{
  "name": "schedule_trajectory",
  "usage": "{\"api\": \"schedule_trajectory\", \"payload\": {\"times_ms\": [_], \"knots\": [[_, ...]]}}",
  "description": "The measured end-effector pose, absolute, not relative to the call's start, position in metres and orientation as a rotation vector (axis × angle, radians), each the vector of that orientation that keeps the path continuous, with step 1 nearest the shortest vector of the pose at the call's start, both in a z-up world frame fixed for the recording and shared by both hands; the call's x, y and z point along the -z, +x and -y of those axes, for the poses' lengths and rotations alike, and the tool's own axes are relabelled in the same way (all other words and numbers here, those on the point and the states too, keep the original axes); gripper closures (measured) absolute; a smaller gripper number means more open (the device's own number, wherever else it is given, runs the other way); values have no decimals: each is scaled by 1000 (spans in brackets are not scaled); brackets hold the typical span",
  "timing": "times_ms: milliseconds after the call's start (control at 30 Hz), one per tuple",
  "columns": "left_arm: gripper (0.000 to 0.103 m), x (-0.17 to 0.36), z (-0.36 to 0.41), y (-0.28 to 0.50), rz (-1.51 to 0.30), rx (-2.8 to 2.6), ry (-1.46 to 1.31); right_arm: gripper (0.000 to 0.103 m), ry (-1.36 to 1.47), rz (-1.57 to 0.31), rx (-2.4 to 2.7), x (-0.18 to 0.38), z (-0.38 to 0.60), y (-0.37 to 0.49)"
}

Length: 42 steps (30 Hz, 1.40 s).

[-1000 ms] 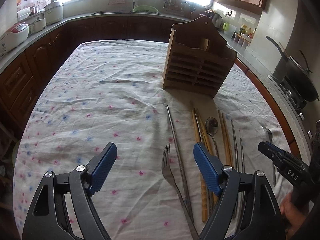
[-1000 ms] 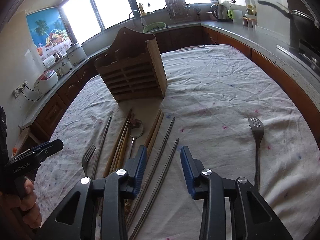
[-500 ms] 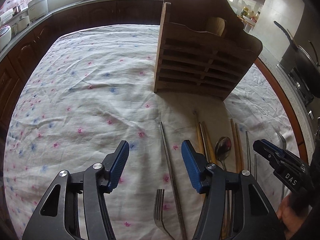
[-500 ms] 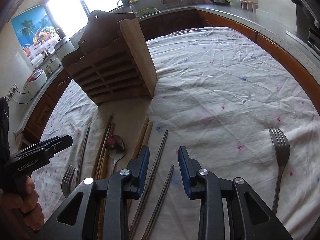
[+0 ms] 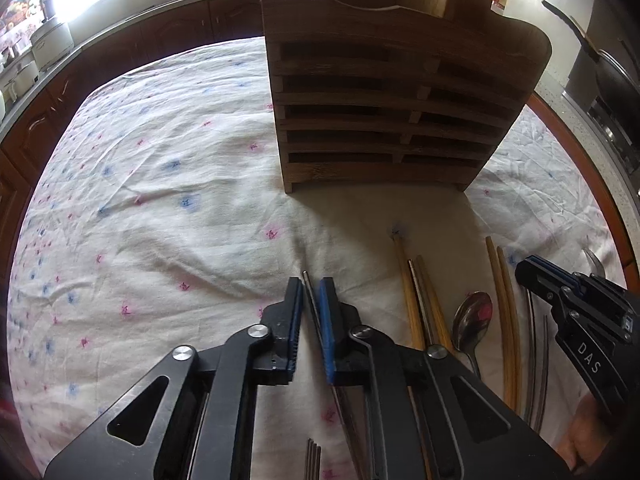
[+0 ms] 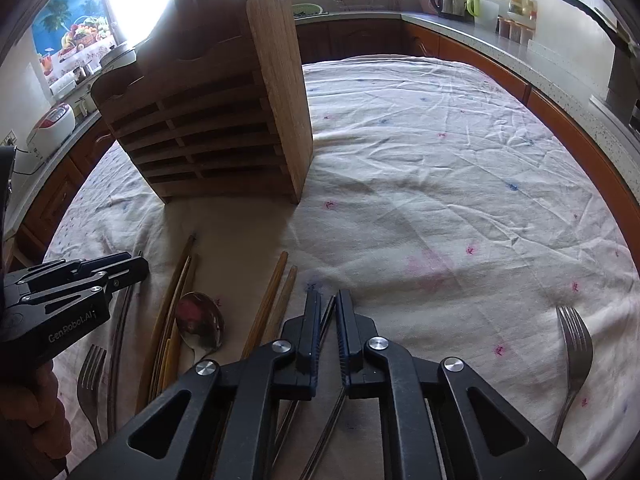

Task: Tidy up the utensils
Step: 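Close left tool on a thin metal rod while right tool grasps a metal chopstick, then lift the metal rod with left tool while right tool lifts its metal chopstick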

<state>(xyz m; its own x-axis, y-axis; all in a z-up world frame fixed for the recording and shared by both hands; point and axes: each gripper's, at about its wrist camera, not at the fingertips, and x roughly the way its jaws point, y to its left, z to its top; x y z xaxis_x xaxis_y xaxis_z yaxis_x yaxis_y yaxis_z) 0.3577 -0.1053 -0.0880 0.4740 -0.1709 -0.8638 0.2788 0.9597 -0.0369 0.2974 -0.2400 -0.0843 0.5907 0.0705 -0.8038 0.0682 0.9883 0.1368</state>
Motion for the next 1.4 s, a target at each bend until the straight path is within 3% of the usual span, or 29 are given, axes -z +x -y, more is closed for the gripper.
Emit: {"api": "schedule_trajectory", "payload": {"times_ms": [200, 667, 1400], "knots": [[97, 81, 91, 360, -1045, 304, 24, 98, 241, -940, -52, 79, 245, 297], [100, 6, 56, 305, -926, 407, -97, 99, 314, -824, -151, 21, 244, 262], [101, -83, 6, 194, -620, 377, -191, 100, 301, -589, -206, -70, 244, 187]]}}
